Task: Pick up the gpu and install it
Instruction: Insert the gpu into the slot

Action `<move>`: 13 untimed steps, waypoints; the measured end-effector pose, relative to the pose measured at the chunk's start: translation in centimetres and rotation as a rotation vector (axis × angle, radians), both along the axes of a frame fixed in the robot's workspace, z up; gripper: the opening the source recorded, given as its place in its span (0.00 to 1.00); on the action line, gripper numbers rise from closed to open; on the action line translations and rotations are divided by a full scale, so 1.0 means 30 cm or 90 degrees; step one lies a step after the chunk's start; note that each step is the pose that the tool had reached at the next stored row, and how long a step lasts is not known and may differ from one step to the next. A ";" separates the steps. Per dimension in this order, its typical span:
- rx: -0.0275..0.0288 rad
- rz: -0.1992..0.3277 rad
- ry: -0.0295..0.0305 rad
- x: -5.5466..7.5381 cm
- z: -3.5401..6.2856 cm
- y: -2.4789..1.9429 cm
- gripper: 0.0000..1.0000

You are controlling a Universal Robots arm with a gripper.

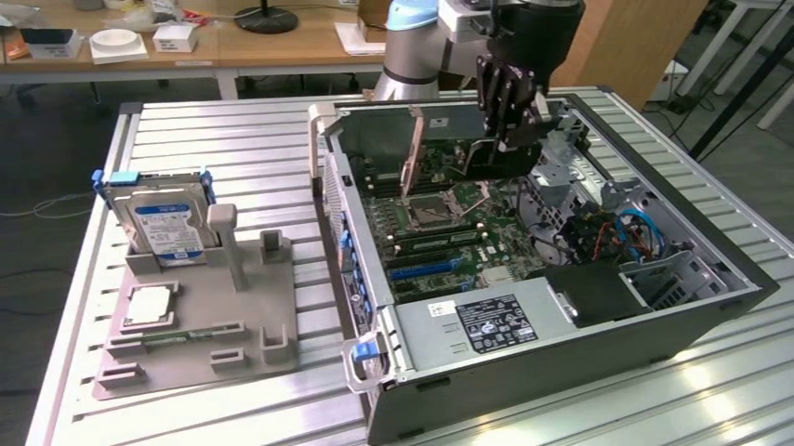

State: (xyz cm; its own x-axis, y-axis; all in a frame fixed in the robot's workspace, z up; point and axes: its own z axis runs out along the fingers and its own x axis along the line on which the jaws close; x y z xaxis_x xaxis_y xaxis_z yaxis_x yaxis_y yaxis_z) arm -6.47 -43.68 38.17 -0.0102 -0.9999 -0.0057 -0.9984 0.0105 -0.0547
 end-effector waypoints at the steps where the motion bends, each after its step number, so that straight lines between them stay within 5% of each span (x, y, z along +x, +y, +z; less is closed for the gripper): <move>1: 0.0000 0.000 -0.0002 0.000 -0.004 0.000 0.26; 13: -0.0005 0.000 -0.0018 -0.002 -0.012 0.000 0.26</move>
